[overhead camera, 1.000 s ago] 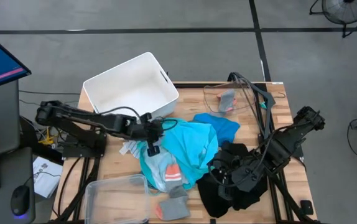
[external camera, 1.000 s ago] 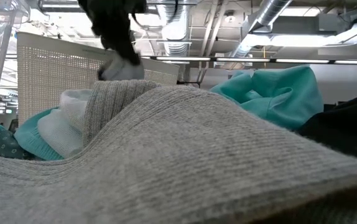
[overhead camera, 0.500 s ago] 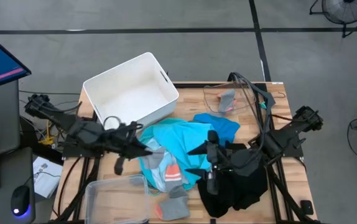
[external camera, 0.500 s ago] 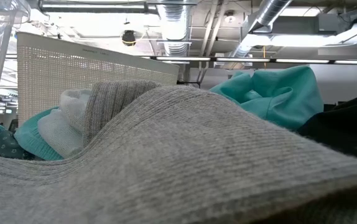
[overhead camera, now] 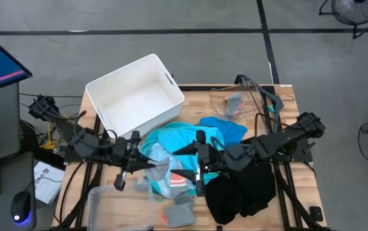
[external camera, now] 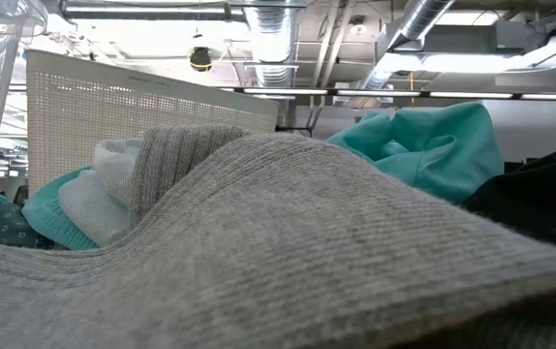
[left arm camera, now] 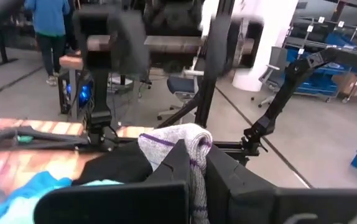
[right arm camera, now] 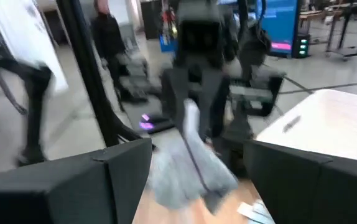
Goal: Pick & Place Cloths
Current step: Put the gray patterned sock into the top transparent bin
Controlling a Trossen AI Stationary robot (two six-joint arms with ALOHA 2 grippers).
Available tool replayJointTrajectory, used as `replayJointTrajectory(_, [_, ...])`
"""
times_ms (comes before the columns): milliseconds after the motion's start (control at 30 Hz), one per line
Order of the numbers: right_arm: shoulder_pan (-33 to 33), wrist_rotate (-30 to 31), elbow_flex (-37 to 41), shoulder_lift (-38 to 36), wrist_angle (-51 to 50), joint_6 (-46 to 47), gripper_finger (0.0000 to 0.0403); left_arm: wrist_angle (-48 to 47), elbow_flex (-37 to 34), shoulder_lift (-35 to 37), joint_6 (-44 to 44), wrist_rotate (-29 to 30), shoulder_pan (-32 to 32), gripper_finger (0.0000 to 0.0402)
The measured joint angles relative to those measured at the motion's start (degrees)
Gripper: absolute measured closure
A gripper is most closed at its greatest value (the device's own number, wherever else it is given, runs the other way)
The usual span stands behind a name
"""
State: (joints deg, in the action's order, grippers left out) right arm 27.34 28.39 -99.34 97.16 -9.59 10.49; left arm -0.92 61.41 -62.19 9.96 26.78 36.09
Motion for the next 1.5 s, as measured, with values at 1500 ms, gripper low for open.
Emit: replayJointTrajectory(1500, [-2.63, -9.01, -0.12, 3.73, 1.76, 1.78, 0.0153, 2.27, 0.0, 0.58, -2.29, -5.75, -1.67, 0.0401])
